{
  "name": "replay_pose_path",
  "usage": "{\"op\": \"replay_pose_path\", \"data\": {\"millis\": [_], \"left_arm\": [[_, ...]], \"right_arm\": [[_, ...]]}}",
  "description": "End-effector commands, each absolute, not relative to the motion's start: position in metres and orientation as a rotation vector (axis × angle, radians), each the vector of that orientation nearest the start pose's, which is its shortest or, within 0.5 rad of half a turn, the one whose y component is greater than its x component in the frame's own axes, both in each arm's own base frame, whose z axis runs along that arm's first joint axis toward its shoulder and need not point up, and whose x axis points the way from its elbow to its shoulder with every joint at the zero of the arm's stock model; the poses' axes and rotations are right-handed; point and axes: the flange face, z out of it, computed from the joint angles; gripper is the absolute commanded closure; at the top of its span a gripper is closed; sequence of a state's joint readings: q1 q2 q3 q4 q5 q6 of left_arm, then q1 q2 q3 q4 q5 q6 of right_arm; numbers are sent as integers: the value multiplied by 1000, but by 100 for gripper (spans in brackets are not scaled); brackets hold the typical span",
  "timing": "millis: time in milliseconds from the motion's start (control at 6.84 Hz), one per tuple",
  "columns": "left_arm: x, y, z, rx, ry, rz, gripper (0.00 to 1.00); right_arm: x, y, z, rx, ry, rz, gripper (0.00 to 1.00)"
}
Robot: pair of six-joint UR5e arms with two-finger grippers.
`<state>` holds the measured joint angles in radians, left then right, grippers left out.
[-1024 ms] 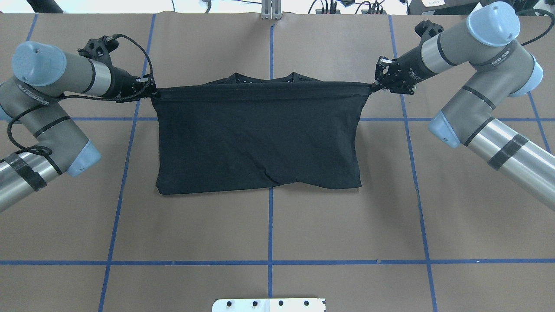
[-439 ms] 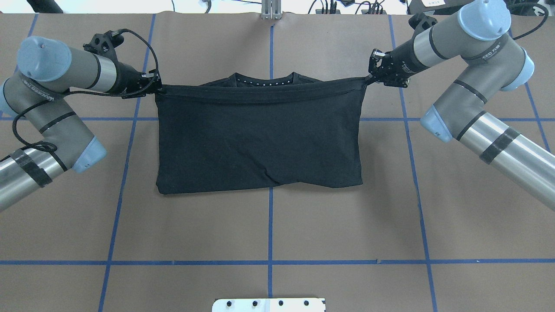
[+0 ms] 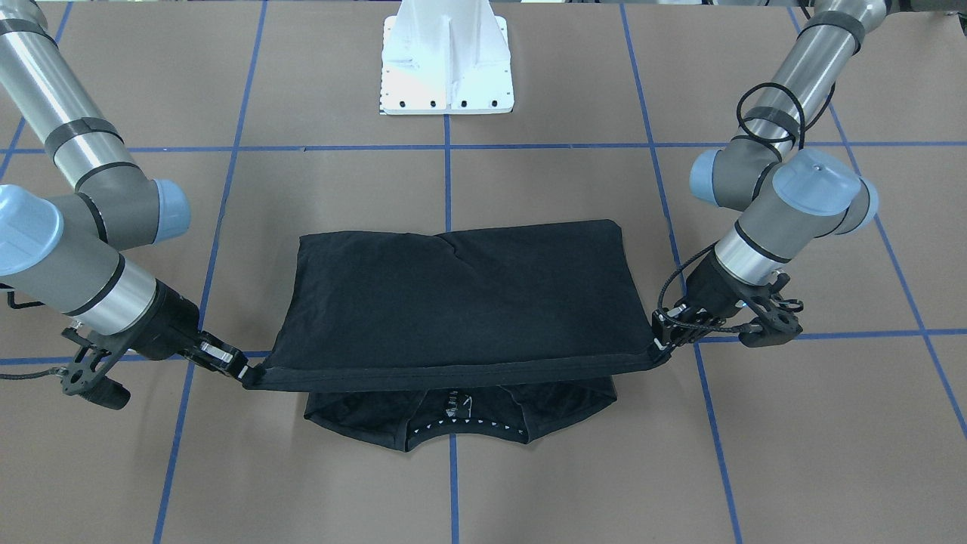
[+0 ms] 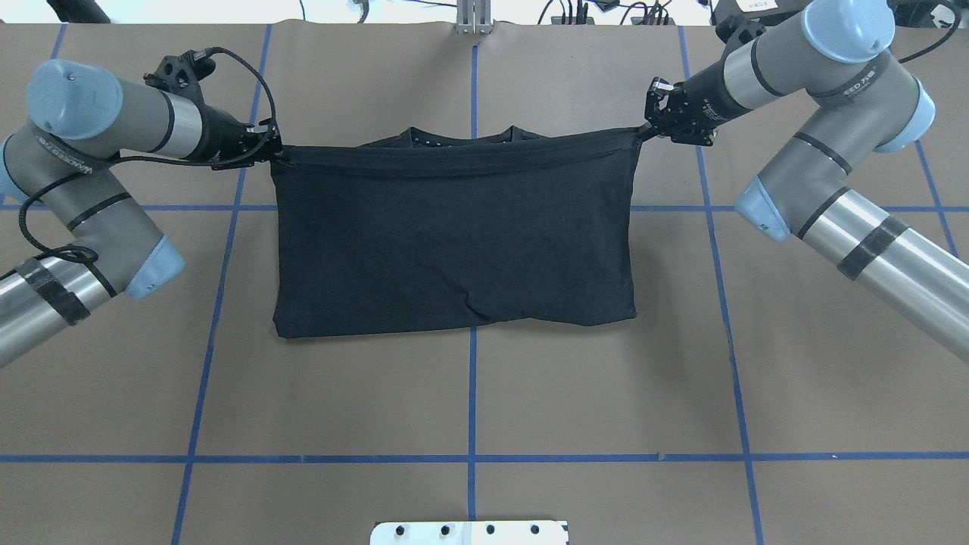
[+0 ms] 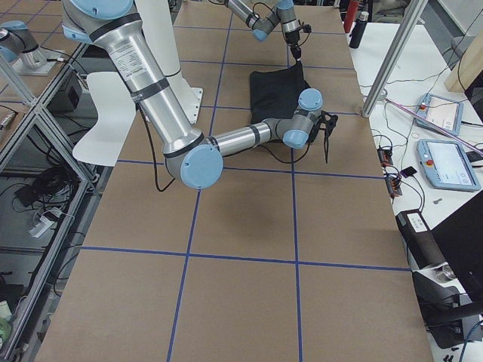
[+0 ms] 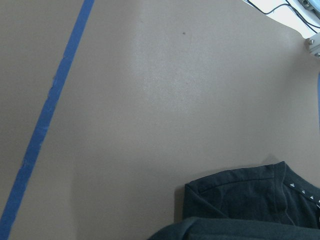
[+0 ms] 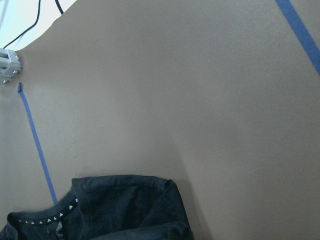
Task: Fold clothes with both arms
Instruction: 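Lower the held hem with both grippers onto the shirt near the collar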
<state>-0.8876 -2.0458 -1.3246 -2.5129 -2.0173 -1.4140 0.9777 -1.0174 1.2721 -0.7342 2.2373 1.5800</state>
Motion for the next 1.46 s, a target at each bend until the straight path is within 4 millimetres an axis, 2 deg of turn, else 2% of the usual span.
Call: {"op": "replay_pose_path", "data": {"millis": [0,146,439,732,878,1170,1317], "left_arm": [[367,-604,390,243,1197,-386,100],[367,-606,387,247,1198,-387,100],[369,-609,396,240,1183,-394,100],[369,-609,396,241,1184,-394,100],[370,-610,393,243,1188,-394,100],[371,-612,385,247,1197,-392,100],[372,-611,384,247,1198,-391,96]], "right_arm": [[-332,-642,375,-33,-1211,517,100],[-333,-644,380,-34,-1203,525,100],[-338,-647,392,-32,-1179,543,100],[-340,-647,394,-24,-1173,550,100],[-340,-648,391,-22,-1177,549,100],[-344,-652,370,-10,-1198,535,100],[-346,-651,370,-12,-1200,531,100]]}}
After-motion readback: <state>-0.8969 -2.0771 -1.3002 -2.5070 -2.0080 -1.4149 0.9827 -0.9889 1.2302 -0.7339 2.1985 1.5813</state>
